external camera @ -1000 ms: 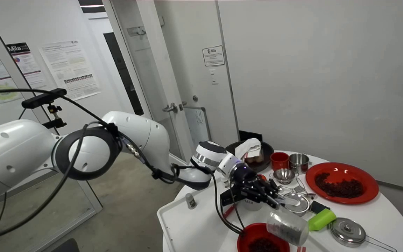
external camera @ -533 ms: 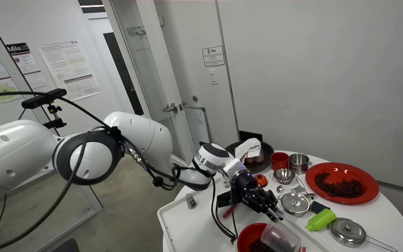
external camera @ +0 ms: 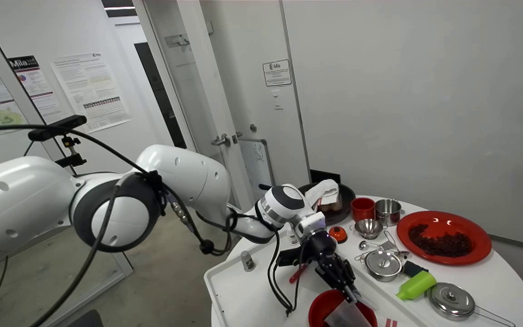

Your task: Pour the contents in the clear jug into the red bowl

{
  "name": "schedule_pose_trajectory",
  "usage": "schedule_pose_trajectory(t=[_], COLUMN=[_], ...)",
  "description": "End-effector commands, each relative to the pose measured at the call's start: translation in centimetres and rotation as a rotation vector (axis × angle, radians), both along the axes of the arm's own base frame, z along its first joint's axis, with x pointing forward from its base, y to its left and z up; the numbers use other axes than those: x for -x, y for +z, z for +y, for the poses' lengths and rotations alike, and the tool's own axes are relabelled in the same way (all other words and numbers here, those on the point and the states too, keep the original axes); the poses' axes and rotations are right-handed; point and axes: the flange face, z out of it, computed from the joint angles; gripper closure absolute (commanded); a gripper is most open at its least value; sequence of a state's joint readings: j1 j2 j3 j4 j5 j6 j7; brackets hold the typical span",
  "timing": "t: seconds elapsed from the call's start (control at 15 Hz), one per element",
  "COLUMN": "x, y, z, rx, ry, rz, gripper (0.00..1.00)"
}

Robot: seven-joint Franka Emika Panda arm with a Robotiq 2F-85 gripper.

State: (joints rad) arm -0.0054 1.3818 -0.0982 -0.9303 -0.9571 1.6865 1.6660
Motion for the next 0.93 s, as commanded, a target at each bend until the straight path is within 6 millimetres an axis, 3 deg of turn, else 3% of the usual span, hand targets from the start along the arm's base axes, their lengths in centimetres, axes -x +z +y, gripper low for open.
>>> schedule_pose_trajectory(t=[0.0,0.27,0.4,0.87], x=[-0.5,-0.8,-1.2,-2.2], y=[1.3,2.3,3.7,12.5], z=[-0.2,-0.2,-0.3,-1.1], rx=[-0.085,-0.125,-0.153,-0.294], ry=[-0.025,-0.032,-0.034,-0.021], rz=[0.02,0.013,-0.006,-0.044], gripper=[0.91,0.91,0.91,0.91])
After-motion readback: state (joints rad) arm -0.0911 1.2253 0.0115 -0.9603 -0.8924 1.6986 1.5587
